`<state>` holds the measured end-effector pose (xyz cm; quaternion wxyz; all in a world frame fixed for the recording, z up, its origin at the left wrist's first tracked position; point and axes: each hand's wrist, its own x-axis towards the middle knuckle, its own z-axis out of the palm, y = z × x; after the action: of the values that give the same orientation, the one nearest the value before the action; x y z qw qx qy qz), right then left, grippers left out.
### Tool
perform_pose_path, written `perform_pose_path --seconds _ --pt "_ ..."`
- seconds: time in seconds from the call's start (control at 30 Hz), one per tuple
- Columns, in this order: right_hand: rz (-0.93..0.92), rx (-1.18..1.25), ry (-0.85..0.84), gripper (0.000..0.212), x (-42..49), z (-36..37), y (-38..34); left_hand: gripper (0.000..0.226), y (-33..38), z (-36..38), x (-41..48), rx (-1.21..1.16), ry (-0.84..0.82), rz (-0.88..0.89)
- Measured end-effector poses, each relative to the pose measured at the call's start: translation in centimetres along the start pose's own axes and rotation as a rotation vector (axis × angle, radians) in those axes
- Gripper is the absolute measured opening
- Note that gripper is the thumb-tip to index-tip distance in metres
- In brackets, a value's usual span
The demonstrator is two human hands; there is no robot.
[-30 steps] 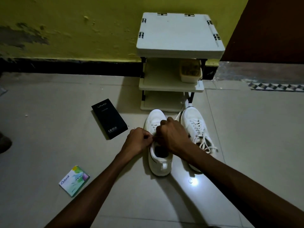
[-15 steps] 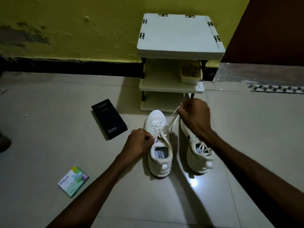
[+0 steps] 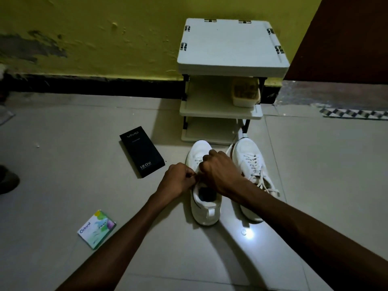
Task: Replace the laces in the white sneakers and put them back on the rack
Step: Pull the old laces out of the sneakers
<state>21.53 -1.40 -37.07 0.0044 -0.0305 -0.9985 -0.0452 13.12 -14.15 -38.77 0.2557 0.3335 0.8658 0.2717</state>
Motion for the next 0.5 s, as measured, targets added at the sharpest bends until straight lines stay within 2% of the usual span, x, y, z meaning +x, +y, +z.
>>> perform_pose_path --seconds 0.07,0.17,0.27,0.37,0.5 --pt "0.033 0.048 0.107 0.014 0.0 -0.5 0.7 0.016 0.1 0.0 -0.2 0.026 0.006 0.017" --pt "0.294 0.302 0.345 0.012 -0.1 -1.3 3.4 0.022 0.3 0.1 -0.3 0.049 0.030 0.017" --pt "0.482 0.437 0.489 0.015 -1.1 -1.1 4.4 0.023 0.5 0.1 -0.4 0.053 0.029 -0.009" --pt "0.494 0.526 0.494 0.014 -1.8 -0.3 3.3 0.025 0.6 0.2 -0.4 0.034 0.033 -0.046" --pt "0.447 0.620 0.324 0.025 -2.0 0.5 3.1 0.016 0.8 0.6 -0.6 -0.070 0.112 -0.115"
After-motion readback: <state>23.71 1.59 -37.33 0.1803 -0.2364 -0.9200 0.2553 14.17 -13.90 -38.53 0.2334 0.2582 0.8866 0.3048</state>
